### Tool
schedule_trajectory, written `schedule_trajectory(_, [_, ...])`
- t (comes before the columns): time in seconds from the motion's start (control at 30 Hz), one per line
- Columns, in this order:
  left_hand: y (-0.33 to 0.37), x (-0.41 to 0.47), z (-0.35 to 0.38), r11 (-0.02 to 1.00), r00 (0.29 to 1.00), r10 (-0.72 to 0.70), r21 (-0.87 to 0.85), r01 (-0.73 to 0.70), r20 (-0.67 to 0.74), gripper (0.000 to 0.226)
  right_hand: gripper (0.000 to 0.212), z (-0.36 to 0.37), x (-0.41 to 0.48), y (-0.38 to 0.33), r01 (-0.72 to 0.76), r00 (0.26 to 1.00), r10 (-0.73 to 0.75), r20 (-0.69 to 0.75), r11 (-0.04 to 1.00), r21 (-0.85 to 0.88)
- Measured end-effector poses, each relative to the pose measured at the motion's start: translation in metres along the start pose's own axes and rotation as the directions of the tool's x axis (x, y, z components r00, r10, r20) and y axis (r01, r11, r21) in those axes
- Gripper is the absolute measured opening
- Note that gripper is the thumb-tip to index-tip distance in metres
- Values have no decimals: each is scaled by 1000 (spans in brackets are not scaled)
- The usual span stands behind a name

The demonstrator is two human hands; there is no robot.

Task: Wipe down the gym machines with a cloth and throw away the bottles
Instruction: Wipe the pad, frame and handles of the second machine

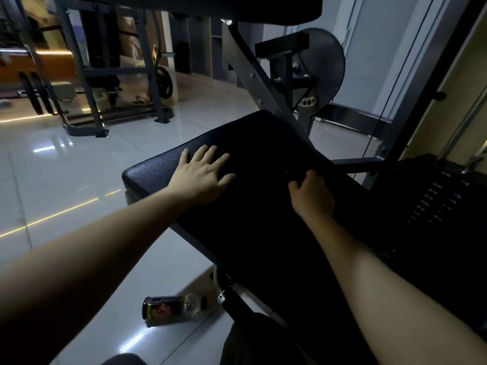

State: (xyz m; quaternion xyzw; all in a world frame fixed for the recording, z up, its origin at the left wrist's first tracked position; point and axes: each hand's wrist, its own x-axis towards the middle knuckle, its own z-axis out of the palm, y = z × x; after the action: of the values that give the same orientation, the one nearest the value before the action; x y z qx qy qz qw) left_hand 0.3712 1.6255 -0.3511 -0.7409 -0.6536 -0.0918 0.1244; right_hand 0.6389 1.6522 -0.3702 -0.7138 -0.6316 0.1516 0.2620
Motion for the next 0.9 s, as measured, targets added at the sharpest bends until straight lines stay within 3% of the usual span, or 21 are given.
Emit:
schedule_trajectory(0.1, [0, -5, 5, 1000, 999, -3, 5, 3, -48, 80, 42, 15, -35, -24, 38, 995, -40, -87, 999, -24])
schedule_trajectory(0.17, [2, -4, 5, 1000, 997, -22, 14, 23, -67, 83, 33, 36, -98, -48, 267, 956, -271, -110, 962, -50])
schedule_trajectory(0.23, [3, -4, 4, 1000, 998, -23, 10, 23, -66, 85, 28, 44, -157, -60, 502, 859, -505, -82, 863, -50])
schedule_trajectory(0.3, [2, -6, 5, 1000, 997, -20, 7, 20, -70, 84, 26, 42, -165, -59, 603, 796, -603, -54, 797, -29])
schedule_trajectory(0.4, [0, -7, 5, 1000, 996, -8, 7, 8, -88, 79, 29, 38, -116, -44, 520, 848, -526, -68, 850, -90])
schedule_trajectory(0.5, [-1, -7, 5, 1000, 997, -8, -11, 7, -78, 72, 40, 24, -45, -37, 226, 970, -228, -86, 974, -36])
schedule_trajectory(0.6, [1, -6, 4, 1000, 997, -17, -8, 16, -81, 75, 45, 19, -28, -47, 62, 993, -57, -104, 997, 36])
schedule_trajectory(0.67, [2, -5, 4, 1000, 997, -25, -1, 25, -77, 77, 40, 25, -69, -52, 122, 987, -119, -107, 992, 24])
schedule_trajectory(0.8, [1, -7, 3, 1000, 996, -14, 3, 14, -83, 81, 33, 34, -173, -37, 472, 876, -472, -98, 881, -31])
schedule_trajectory(0.9, [0, -8, 3, 1000, 998, 0, 6, 0, -64, 80, 35, 29, -130, -22, 426, 898, -434, -69, 899, -106])
